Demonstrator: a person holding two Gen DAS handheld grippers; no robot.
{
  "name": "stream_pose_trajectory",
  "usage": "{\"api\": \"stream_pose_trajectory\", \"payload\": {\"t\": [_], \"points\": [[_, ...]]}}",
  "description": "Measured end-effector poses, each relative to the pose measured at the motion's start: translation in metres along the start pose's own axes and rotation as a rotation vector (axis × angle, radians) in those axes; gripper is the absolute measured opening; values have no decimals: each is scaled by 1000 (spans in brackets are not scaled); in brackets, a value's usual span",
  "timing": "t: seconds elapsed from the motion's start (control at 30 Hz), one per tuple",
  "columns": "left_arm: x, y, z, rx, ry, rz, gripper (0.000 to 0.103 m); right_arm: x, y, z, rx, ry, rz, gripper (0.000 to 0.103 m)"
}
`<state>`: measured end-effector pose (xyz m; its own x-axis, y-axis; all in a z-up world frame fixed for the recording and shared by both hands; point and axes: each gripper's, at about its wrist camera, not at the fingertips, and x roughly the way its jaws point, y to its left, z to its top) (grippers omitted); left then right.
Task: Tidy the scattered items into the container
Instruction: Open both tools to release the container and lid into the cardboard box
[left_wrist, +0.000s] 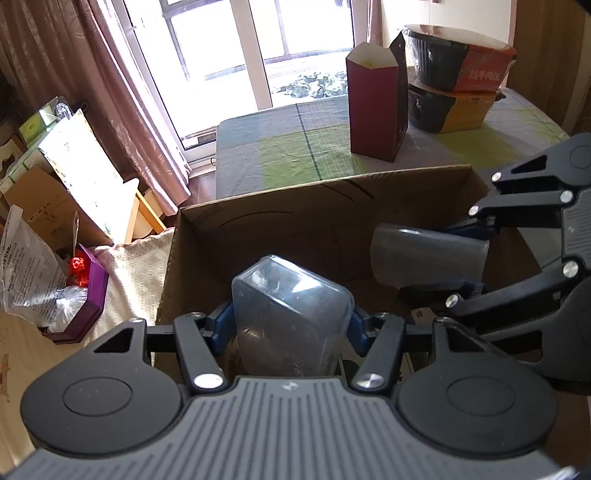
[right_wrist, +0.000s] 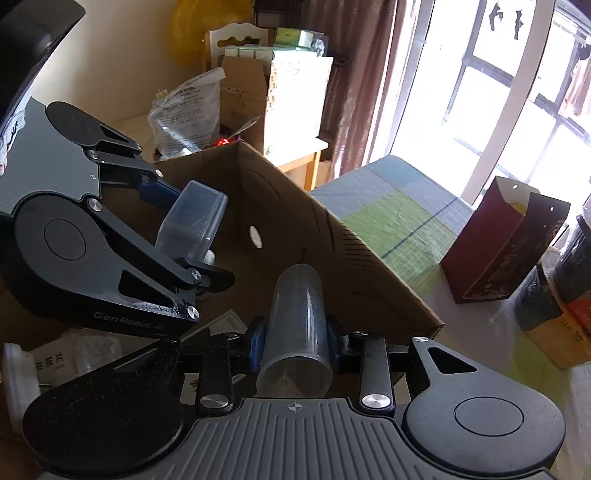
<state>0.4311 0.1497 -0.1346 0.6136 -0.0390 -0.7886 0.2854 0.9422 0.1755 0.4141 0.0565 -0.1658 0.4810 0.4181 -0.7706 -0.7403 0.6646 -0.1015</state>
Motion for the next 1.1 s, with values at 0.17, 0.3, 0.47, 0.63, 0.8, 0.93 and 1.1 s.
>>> {"api": "stream_pose_trajectory", "payload": {"t": [0.17,0.3,0.47,0.63,0.8,0.93,1.1], "points": [[-2,1,1,4,-16,12,77,-3,2,-3,-35,-20,18,62],[-5,4,-2,2,-9,15,78,-7,1,-2,-22,-22,25,62],[-15,2,-6,36,-8,20,79,-19,3,-4,-20,-33,23,81],[-26,1,-13,33,2,4,81,-34,7,-8,-18,-52,40,82],[-37,3,-24,42,19,9,82,-46,13,-11,-24,-52,58,82],[-48,3,-33,47,29,4,83,-56,23,-15,-37,-43,68,82],[-60,1,-41,39,44,10,85,-65,31,-20,-16,-39,82,82]]}}
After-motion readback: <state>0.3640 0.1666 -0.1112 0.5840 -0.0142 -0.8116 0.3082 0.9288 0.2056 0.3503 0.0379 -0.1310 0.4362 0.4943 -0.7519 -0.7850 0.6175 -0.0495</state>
